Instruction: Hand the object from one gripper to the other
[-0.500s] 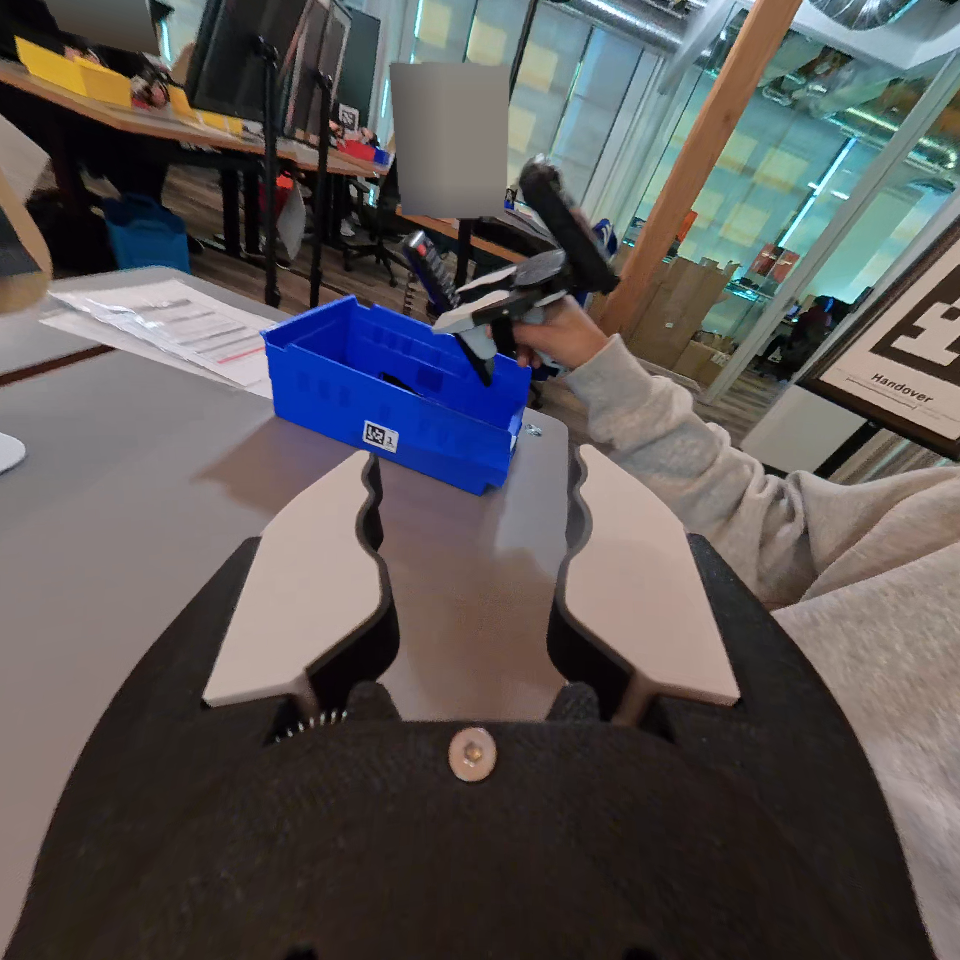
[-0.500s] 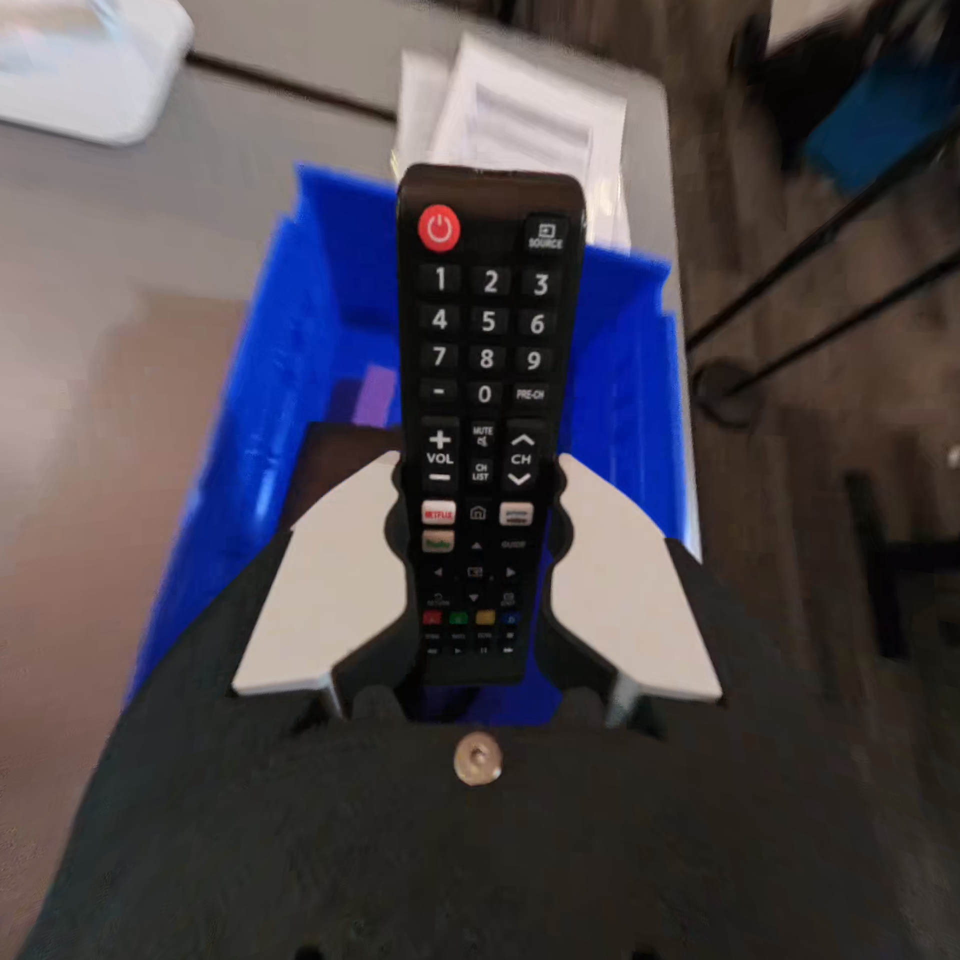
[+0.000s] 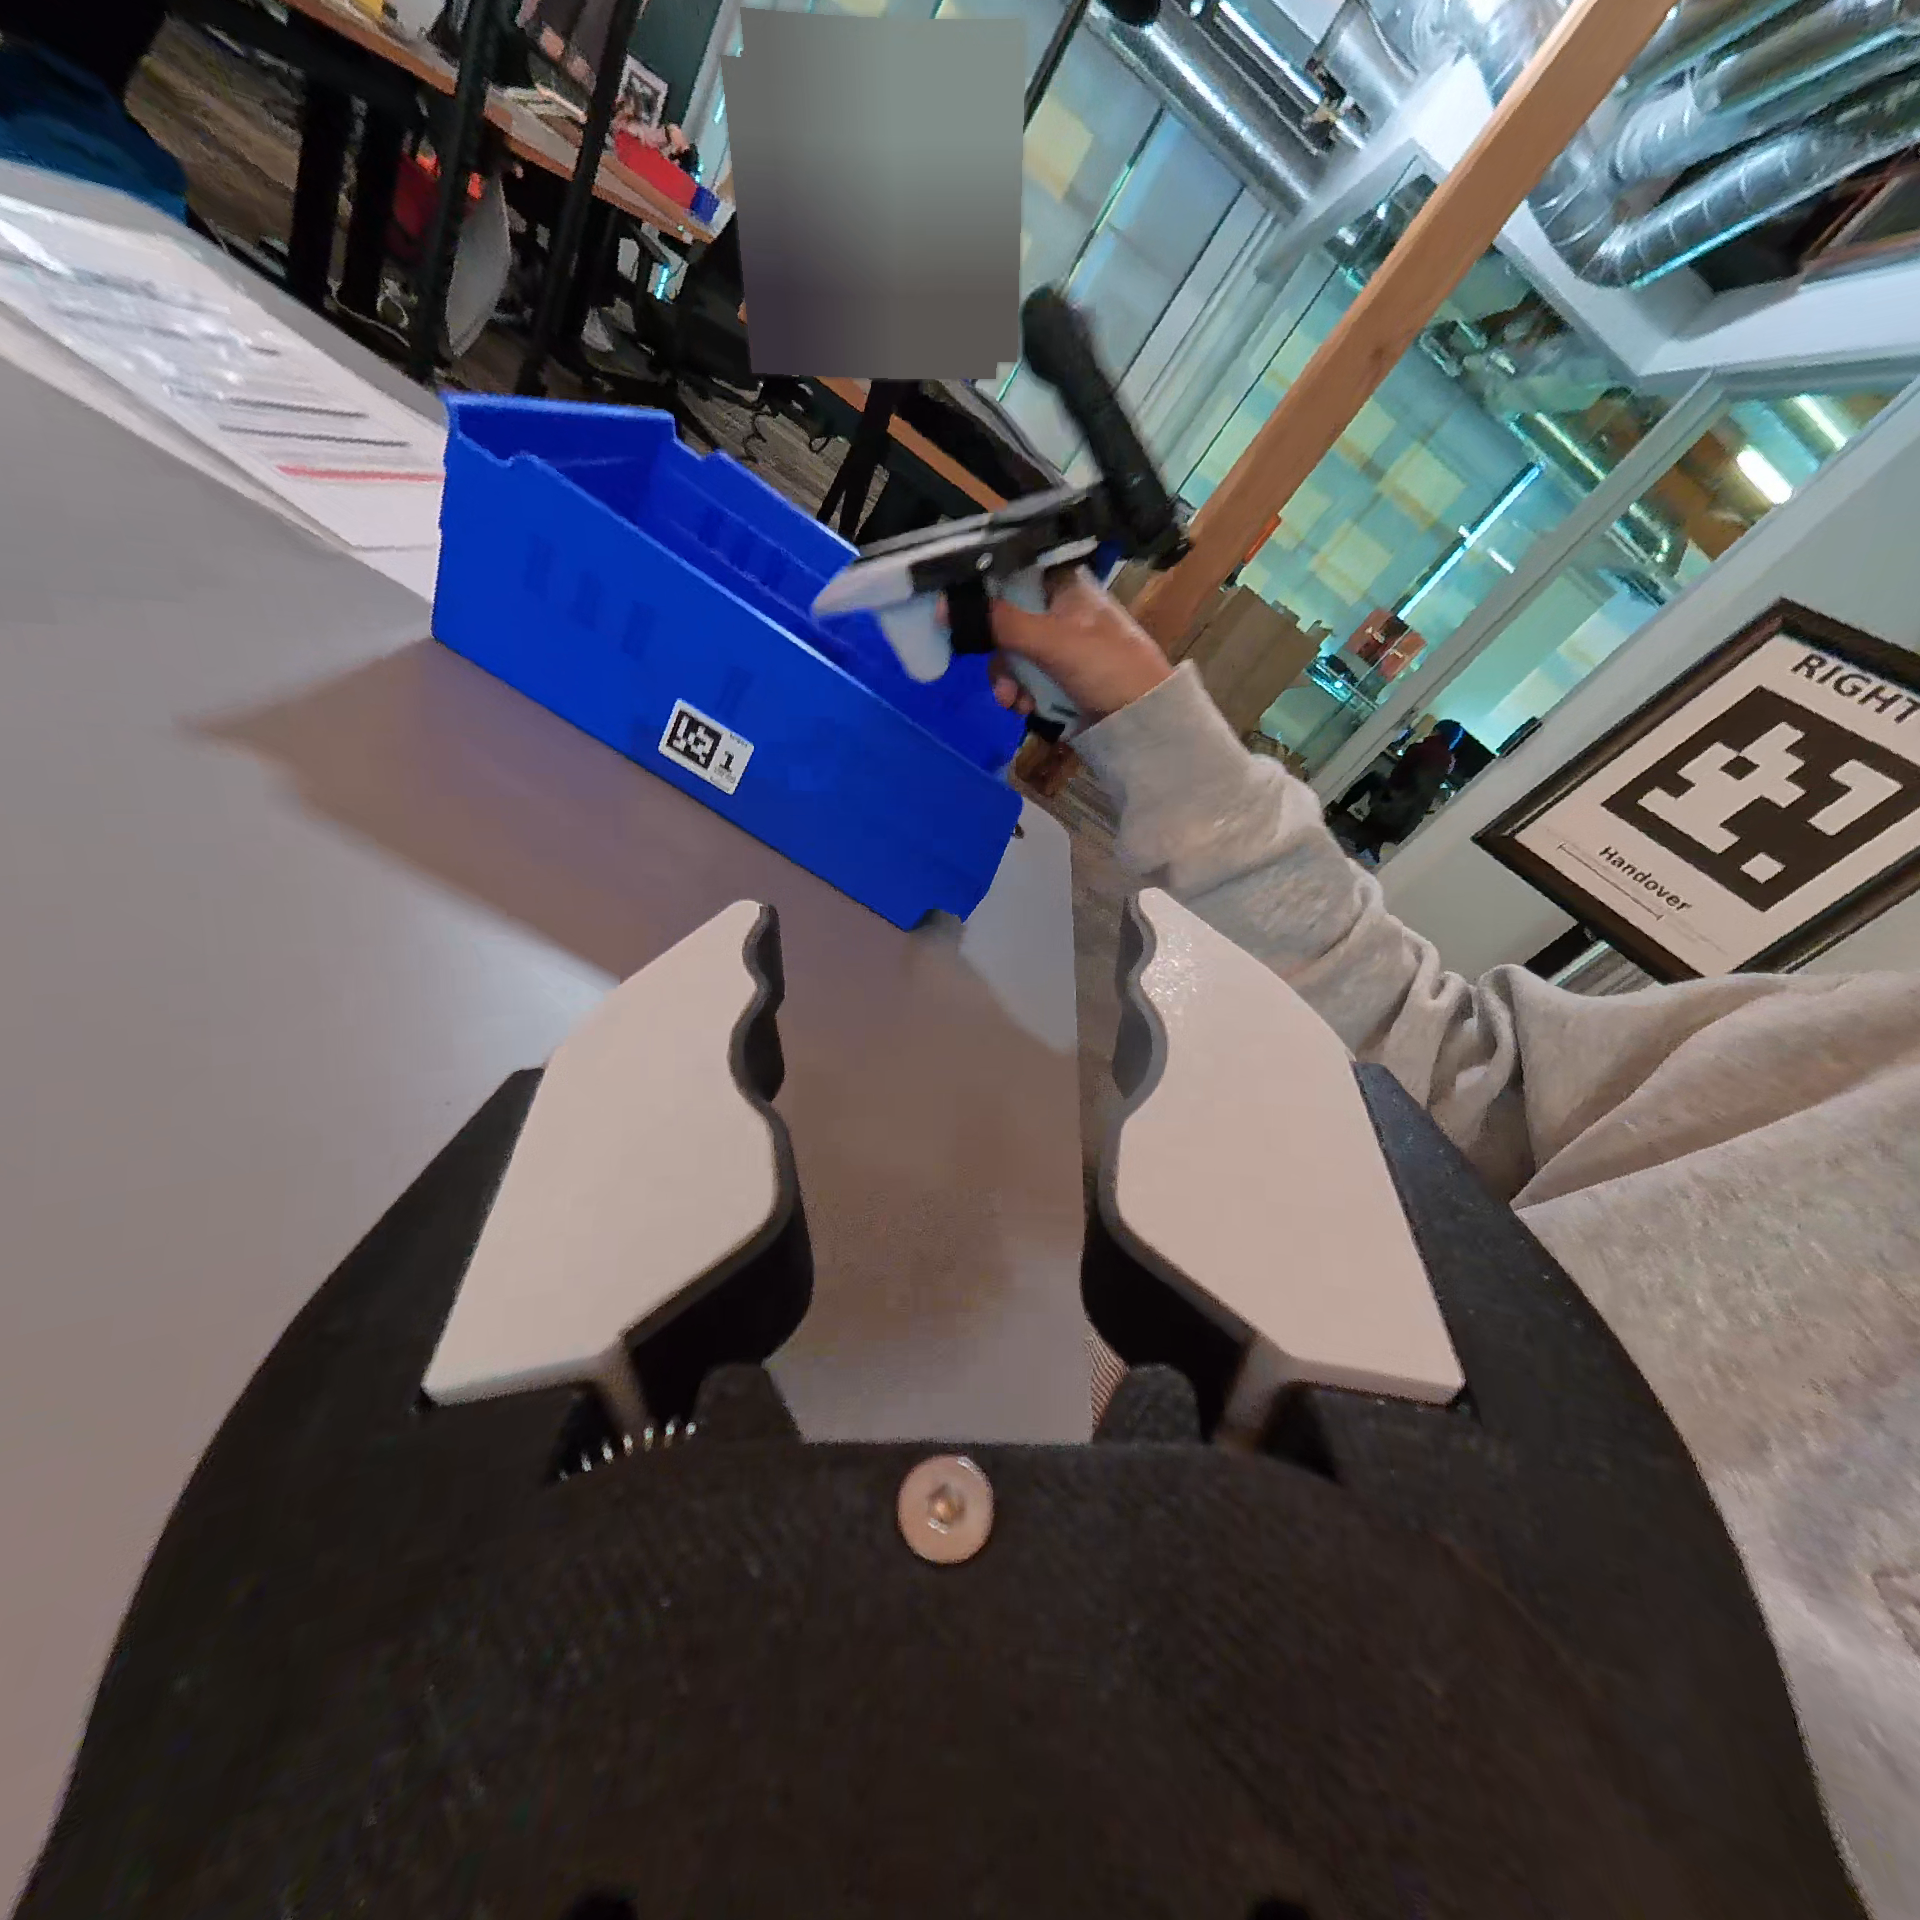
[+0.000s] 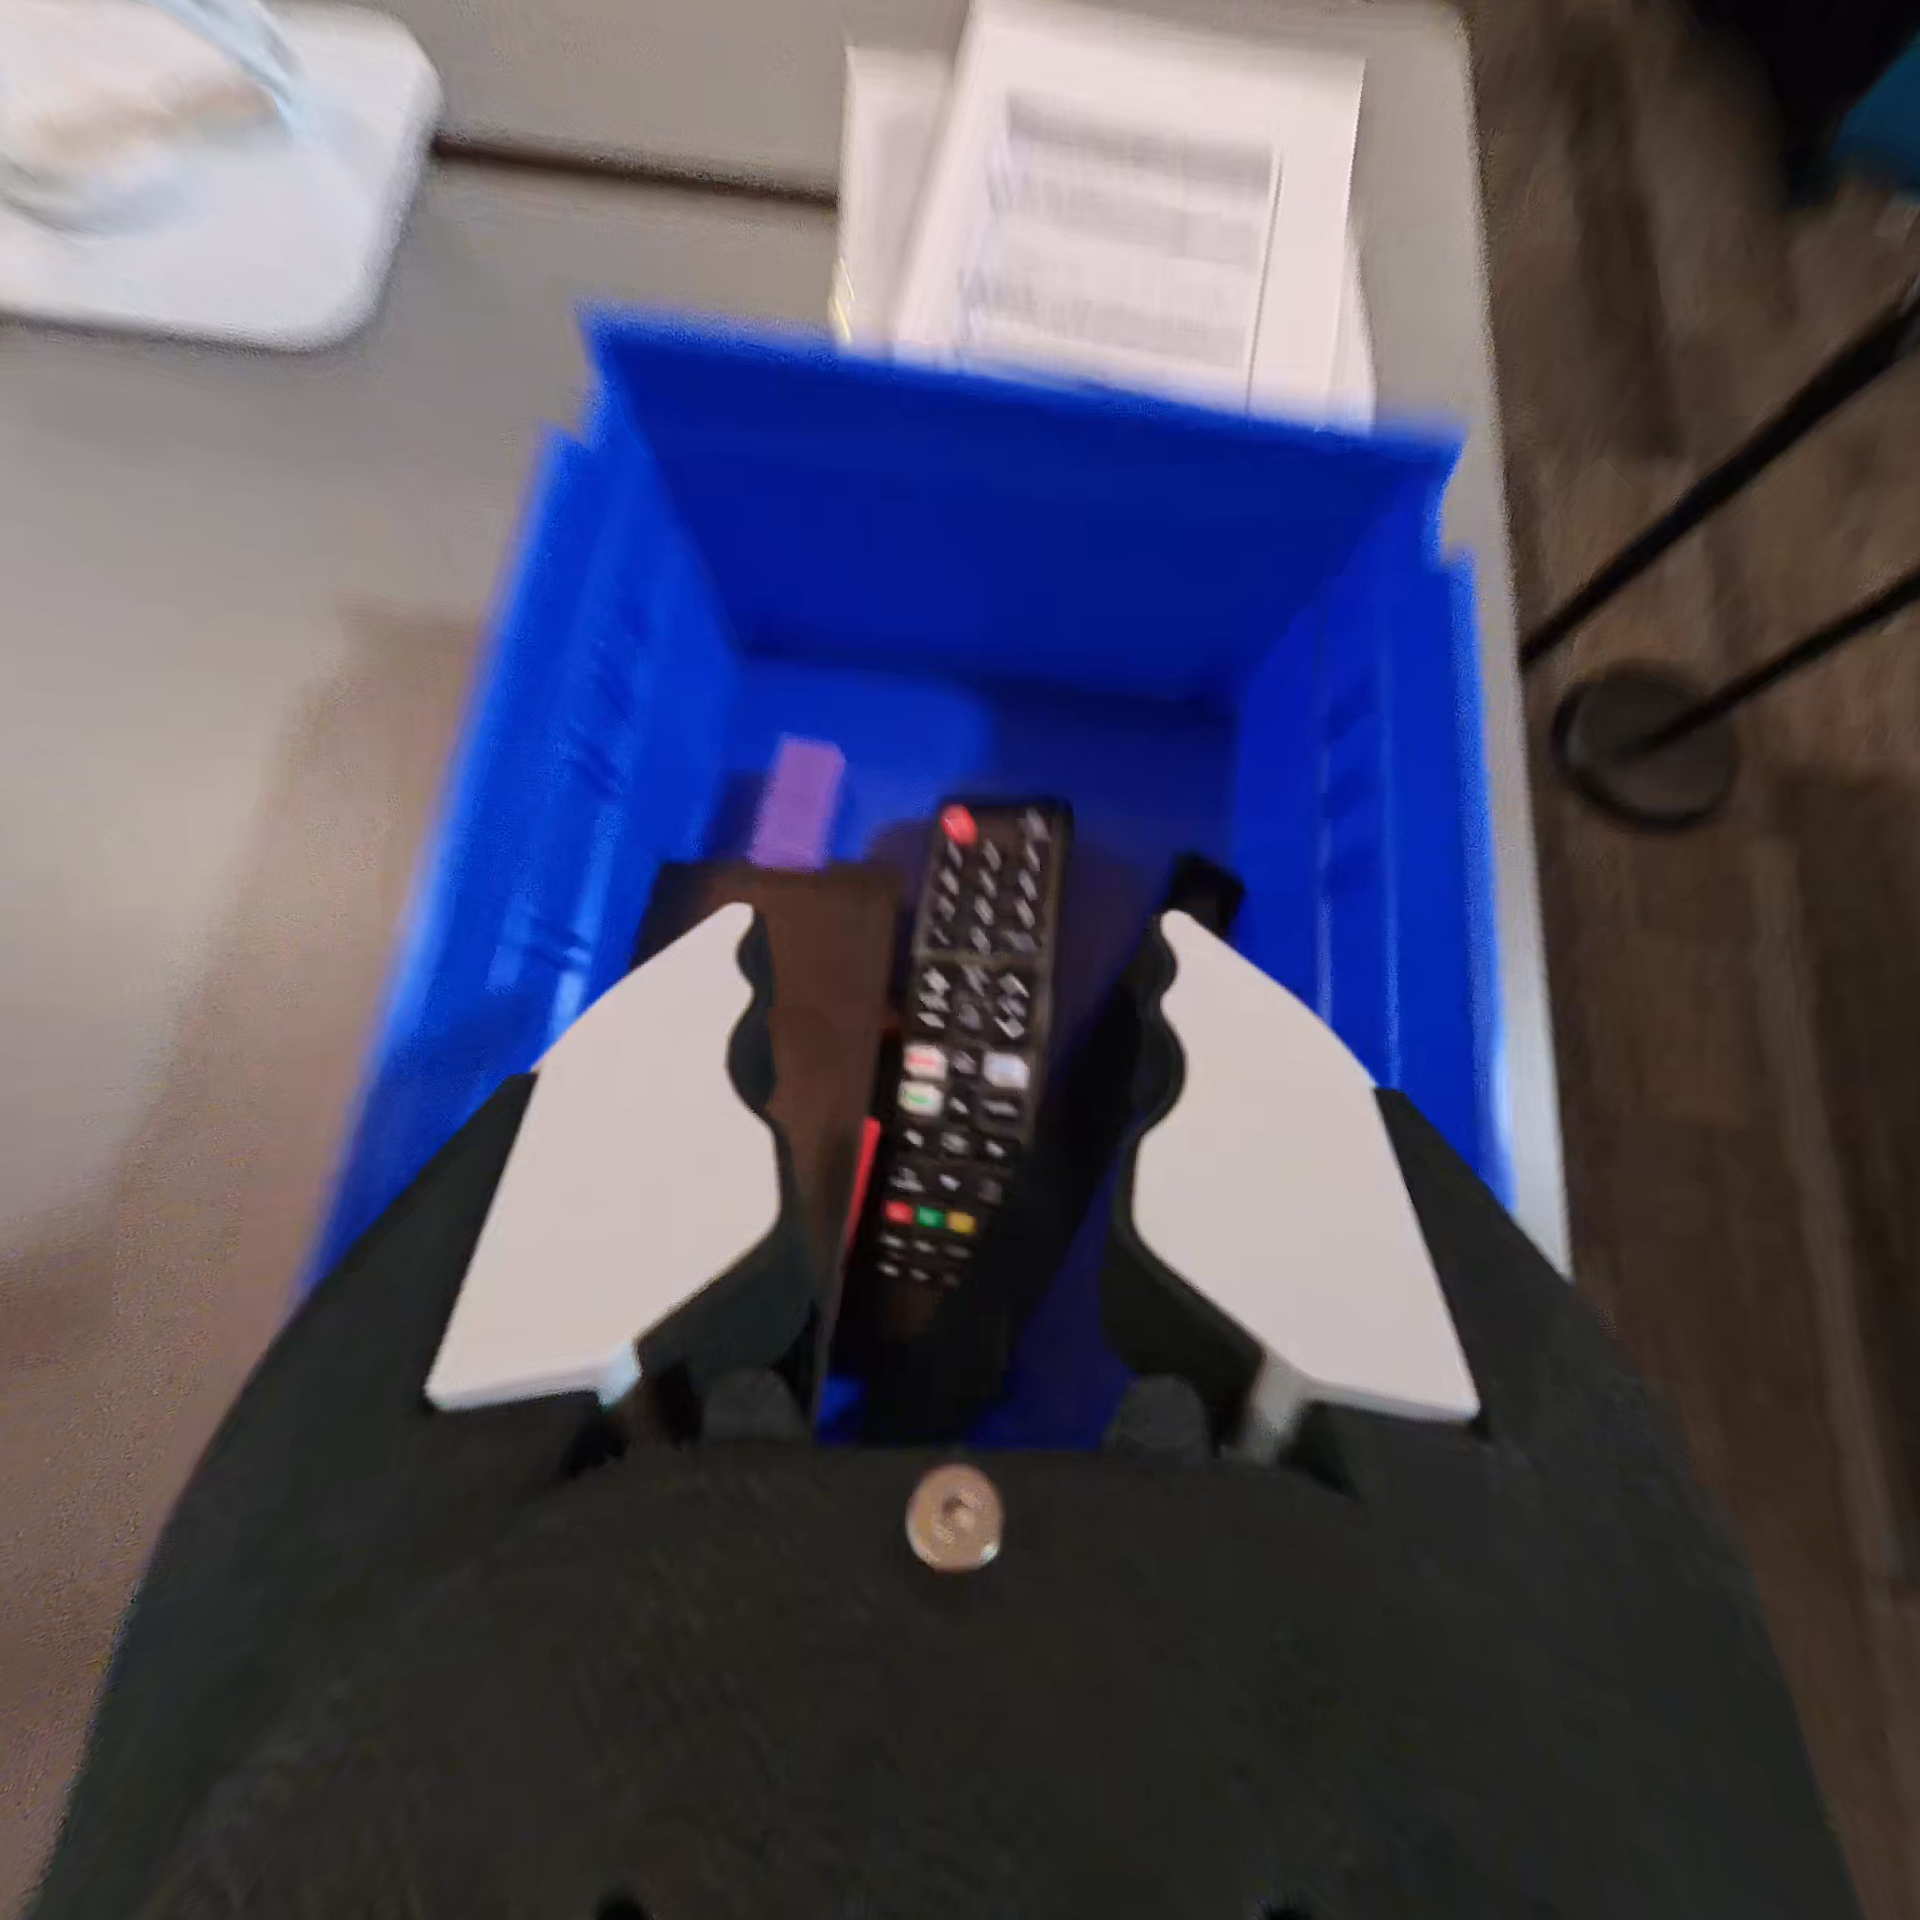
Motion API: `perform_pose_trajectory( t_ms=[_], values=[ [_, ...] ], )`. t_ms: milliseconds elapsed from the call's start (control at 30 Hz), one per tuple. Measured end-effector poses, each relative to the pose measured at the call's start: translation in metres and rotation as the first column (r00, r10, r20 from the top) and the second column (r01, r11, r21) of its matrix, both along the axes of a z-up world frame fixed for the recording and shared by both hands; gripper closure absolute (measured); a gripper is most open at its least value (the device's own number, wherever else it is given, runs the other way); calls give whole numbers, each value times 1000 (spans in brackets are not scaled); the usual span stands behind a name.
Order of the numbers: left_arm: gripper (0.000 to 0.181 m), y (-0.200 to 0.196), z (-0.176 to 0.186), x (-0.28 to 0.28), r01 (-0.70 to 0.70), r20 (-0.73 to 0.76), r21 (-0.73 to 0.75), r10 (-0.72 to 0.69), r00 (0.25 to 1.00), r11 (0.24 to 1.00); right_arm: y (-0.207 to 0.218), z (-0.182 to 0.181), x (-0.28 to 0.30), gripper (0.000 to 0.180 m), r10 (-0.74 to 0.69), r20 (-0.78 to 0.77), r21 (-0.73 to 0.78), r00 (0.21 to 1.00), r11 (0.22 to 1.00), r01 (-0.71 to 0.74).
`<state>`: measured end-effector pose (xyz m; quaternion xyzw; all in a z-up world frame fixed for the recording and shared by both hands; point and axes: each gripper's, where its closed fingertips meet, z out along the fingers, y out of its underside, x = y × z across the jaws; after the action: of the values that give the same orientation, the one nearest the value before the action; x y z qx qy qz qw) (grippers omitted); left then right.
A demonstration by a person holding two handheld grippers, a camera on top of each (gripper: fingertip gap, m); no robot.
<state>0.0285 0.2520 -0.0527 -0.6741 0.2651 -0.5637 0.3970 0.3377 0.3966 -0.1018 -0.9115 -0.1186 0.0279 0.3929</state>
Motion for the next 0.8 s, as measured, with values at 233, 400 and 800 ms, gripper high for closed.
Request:
perform_pose_trajectory(
  t_ms=[233,400,800],
  values=[
    [122,7,-43,4,-10,-73,-33,8,997,999,-49,137,-155,119,416,32,518,909,771,-371],
    [126,30,-60,-22,-124,-193,99,142,971,987,-108,108,-295,124,742,-188,674,644,574,-465],
    [131,67,-78,-66,-317,-205,78,326,923,945,-120,5,-338,125,809,-83,692,582,467,-551]
  ],
)
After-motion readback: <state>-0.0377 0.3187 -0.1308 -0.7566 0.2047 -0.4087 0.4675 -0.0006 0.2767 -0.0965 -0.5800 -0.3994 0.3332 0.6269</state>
